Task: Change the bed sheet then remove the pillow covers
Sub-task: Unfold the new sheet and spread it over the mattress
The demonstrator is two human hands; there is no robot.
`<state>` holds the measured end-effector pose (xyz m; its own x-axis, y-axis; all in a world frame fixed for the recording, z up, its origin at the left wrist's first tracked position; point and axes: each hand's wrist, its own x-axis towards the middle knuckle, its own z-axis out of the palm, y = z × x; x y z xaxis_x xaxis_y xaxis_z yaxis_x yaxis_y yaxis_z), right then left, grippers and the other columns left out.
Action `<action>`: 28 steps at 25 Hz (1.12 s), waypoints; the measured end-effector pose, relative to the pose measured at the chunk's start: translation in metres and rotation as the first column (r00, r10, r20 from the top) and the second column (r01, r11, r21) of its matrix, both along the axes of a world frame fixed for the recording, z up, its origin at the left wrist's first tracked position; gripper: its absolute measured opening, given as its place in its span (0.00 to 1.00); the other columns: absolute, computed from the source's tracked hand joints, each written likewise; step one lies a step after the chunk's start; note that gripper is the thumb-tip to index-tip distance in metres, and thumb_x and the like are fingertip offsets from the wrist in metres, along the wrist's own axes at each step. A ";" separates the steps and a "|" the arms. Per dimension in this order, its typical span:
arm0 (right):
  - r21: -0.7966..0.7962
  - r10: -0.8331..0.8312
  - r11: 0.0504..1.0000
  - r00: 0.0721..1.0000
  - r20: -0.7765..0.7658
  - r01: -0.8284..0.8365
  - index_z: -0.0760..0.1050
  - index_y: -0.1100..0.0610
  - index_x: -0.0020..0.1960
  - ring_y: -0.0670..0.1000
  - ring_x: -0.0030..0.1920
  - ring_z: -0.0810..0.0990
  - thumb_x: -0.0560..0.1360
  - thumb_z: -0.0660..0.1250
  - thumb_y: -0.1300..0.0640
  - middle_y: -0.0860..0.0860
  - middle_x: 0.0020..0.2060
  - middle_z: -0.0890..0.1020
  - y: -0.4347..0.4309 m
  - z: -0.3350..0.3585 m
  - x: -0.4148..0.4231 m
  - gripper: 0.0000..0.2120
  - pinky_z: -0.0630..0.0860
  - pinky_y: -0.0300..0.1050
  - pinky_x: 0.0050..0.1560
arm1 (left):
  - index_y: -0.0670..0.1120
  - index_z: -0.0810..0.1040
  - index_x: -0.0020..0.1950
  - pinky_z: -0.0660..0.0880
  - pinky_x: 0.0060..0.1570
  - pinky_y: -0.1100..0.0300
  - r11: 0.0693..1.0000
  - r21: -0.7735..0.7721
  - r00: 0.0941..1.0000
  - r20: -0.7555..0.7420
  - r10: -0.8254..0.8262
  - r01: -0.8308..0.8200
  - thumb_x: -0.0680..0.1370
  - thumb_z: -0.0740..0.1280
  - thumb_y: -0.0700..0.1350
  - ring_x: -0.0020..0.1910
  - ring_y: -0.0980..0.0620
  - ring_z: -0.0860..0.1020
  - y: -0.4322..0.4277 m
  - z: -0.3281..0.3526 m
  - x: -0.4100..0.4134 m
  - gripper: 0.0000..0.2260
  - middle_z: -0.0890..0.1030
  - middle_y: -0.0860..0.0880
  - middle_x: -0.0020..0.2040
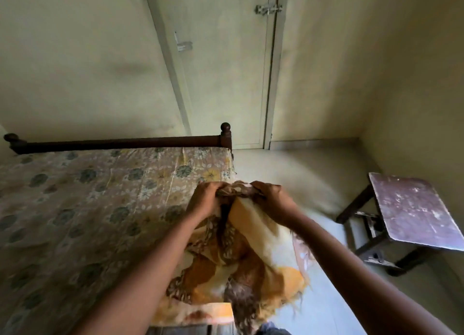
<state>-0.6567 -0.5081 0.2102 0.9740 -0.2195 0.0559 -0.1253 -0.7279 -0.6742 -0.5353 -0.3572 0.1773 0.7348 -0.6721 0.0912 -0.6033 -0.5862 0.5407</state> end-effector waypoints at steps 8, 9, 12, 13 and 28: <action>-0.125 -0.285 0.943 0.942 0.178 0.309 0.82 0.57 0.47 0.51 0.36 0.78 0.69 0.73 0.51 0.51 0.34 0.80 -0.122 0.072 -0.062 0.11 0.64 0.35 0.31 | 0.43 0.82 0.55 0.73 0.50 0.68 0.959 -0.124 0.967 0.037 -0.251 0.254 0.74 0.68 0.35 0.50 0.55 0.80 -0.124 0.051 0.006 0.11 0.83 0.47 0.51; -0.130 -0.308 0.933 0.933 0.185 0.334 0.82 0.57 0.47 0.51 0.36 0.78 0.69 0.73 0.50 0.51 0.34 0.81 -0.137 0.075 -0.071 0.12 0.66 0.35 0.31 | 0.42 0.81 0.56 0.70 0.49 0.72 0.957 -0.088 0.961 0.031 -0.276 0.277 0.75 0.67 0.34 0.50 0.56 0.78 -0.142 0.058 0.009 0.12 0.83 0.48 0.52; -0.199 -0.352 0.900 0.917 0.188 0.387 0.82 0.57 0.48 0.56 0.38 0.81 0.70 0.71 0.48 0.55 0.35 0.83 -0.187 0.078 -0.093 0.14 0.71 0.47 0.37 | 0.44 0.81 0.58 0.72 0.47 0.69 0.928 0.012 0.923 0.098 -0.371 0.372 0.74 0.63 0.31 0.49 0.54 0.79 -0.205 0.084 0.019 0.16 0.82 0.49 0.53; -0.219 -0.368 0.887 0.909 0.196 0.407 0.82 0.57 0.49 0.57 0.40 0.81 0.71 0.71 0.49 0.56 0.37 0.84 -0.203 0.079 -0.098 0.13 0.72 0.48 0.38 | 0.45 0.81 0.58 0.75 0.49 0.64 0.910 0.038 0.901 0.125 -0.415 0.414 0.74 0.63 0.31 0.49 0.51 0.81 -0.225 0.094 0.023 0.17 0.83 0.47 0.53; -0.285 -0.553 0.670 0.718 0.423 0.685 0.79 0.49 0.59 0.61 0.51 0.80 0.76 0.65 0.54 0.56 0.51 0.83 -0.415 0.135 -0.012 0.12 0.74 0.49 0.46 | 0.42 0.81 0.57 0.74 0.56 0.60 0.854 -0.241 0.776 0.576 -0.255 0.460 0.71 0.62 0.28 0.52 0.46 0.81 -0.459 0.181 0.101 0.18 0.83 0.44 0.54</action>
